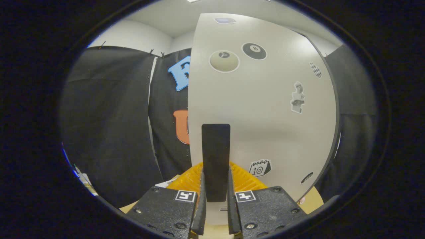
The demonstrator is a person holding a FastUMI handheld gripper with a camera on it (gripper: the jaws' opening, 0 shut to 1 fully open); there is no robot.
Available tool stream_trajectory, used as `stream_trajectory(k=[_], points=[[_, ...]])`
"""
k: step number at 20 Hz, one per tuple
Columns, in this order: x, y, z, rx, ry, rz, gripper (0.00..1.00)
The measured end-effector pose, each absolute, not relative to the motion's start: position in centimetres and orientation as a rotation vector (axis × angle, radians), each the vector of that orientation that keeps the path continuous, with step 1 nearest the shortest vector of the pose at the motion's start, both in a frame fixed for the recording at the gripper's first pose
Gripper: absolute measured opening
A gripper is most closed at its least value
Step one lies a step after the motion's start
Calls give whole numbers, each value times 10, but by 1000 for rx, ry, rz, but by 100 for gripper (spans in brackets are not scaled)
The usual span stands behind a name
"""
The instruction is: Open the shoe cabinet door, grab the shoes and put them into the shoe cabinet, then close the shoe cabinet door.
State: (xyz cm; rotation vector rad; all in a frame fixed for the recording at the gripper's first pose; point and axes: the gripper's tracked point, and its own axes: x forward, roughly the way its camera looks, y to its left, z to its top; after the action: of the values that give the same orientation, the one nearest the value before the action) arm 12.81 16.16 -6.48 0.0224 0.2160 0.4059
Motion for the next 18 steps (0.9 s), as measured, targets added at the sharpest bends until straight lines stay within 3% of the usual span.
stream_trajectory(k=[18], points=[[67,106,-56,11,177,510,30]])
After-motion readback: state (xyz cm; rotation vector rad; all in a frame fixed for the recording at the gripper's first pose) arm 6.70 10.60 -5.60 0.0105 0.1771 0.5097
